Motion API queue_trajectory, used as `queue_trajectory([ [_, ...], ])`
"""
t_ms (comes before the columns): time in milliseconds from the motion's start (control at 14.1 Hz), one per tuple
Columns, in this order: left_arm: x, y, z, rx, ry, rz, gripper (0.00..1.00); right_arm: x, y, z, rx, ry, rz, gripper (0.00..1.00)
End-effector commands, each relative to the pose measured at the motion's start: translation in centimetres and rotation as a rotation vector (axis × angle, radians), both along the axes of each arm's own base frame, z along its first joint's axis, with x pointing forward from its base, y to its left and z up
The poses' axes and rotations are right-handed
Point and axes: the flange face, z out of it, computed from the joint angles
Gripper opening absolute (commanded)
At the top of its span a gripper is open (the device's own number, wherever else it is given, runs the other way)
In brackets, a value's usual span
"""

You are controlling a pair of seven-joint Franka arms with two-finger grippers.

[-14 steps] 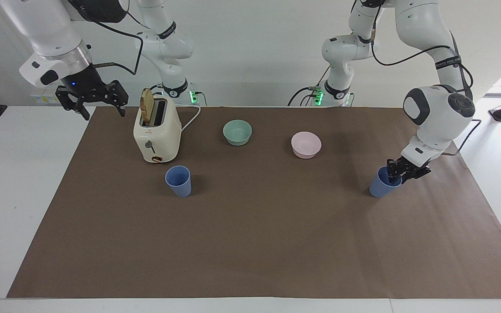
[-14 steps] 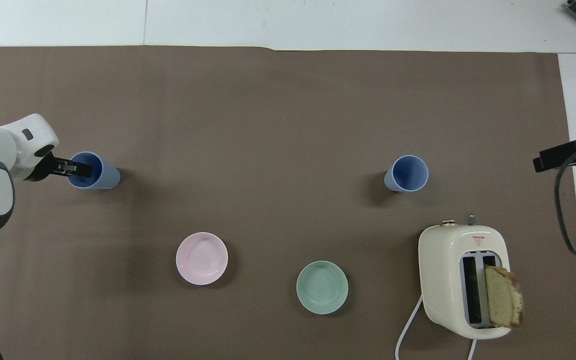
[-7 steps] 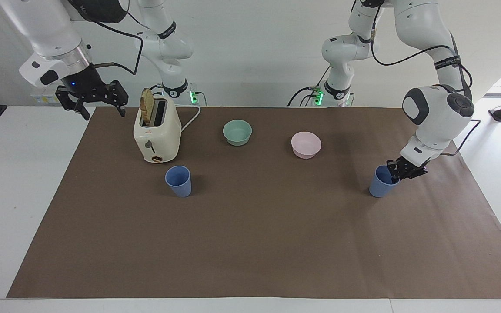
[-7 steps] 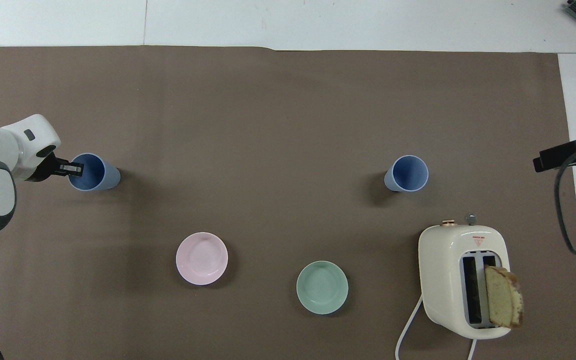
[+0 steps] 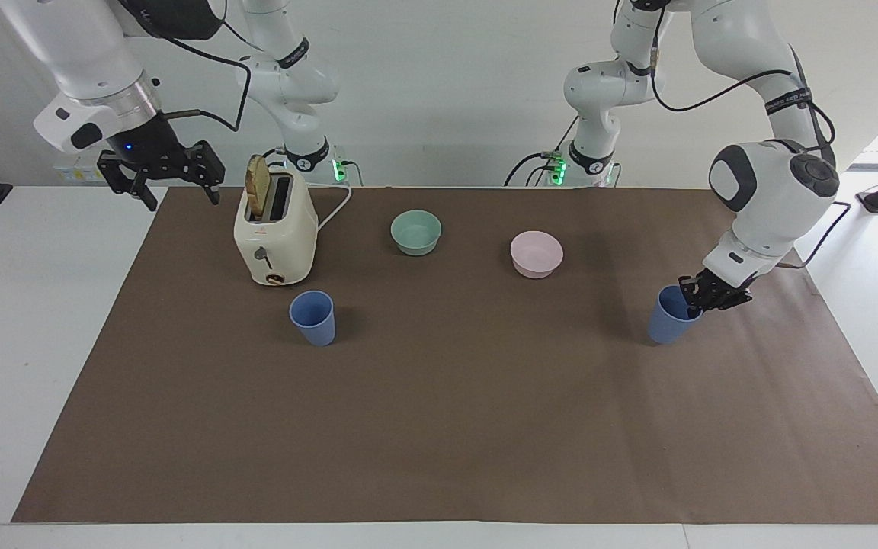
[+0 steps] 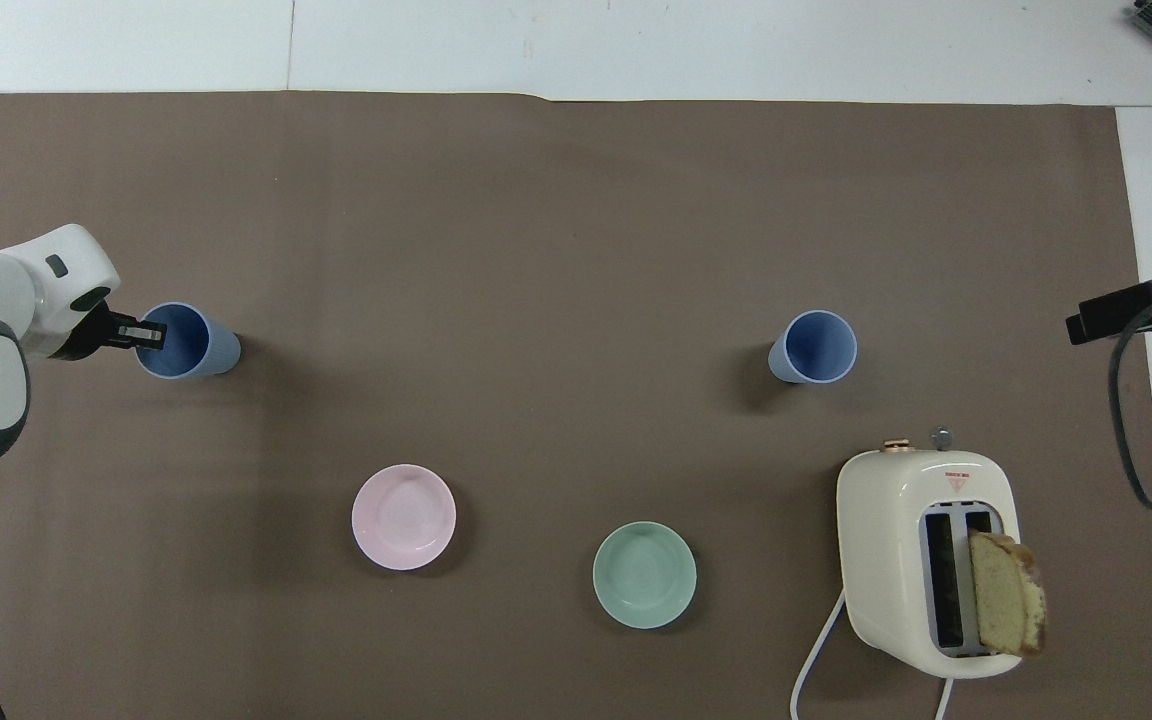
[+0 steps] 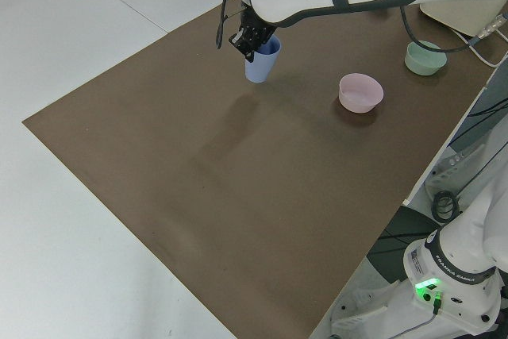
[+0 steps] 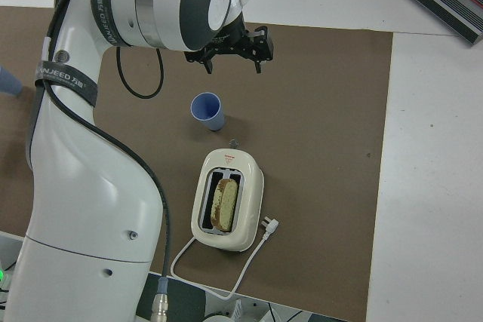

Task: Stack blue cups with both arms
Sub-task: 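Slide the blue cup with the left gripper toward the table center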

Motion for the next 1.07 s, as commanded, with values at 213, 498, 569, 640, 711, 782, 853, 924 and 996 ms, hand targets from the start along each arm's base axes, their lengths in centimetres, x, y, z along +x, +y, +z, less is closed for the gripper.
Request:
queue_trajectory([
  [213,-3.0,-13.9,0.1,-0.031,0.026,0.098,0.0,-0.6,0.2,0.1,0.002,-0.009,-0.018,1.0],
  [498,-5.5,-21.2,-2.2,-0.047,0.035,0.153,0.0,-0.6,0.2,0.1,0.001,-0.01,-0.018,1.0],
  [569,-5.9,-22.5,-2.9,-0.051,0.035,0.165,0.0,-0.6,0.2,0.1,0.002,-0.009,-0.018,1.0],
  [640,-6.2,-23.4,-3.6,-0.055,0.035,0.177,0.0,-0.6,0.2,0.1,0.001,-0.01,-0.018,1.0],
  [711,-6.3,-24.2,-4.6,-0.058,0.037,0.186,0.0,-0.6,0.2,0.1,0.002,-0.009,-0.016,1.0],
  [782,-6.5,-24.8,-5.0,-0.065,0.028,0.19,0.0,-0.6,0.2,0.1,0.002,-0.004,-0.018,1.0],
  [853,-6.6,-24.8,-5.2,-0.069,0.022,0.194,0.0,-0.6,0.2,0.1,0.002,-0.006,-0.018,1.0],
  [924,-6.7,-24.8,-5.4,-0.069,0.021,0.194,0.0,-0.6,0.2,0.1,0.002,-0.006,-0.018,1.0],
  [996,-6.8,-24.7,-5.8,-0.066,0.026,0.194,0.0,-0.6,0.2,0.1,0.002,-0.006,-0.016,1.0],
])
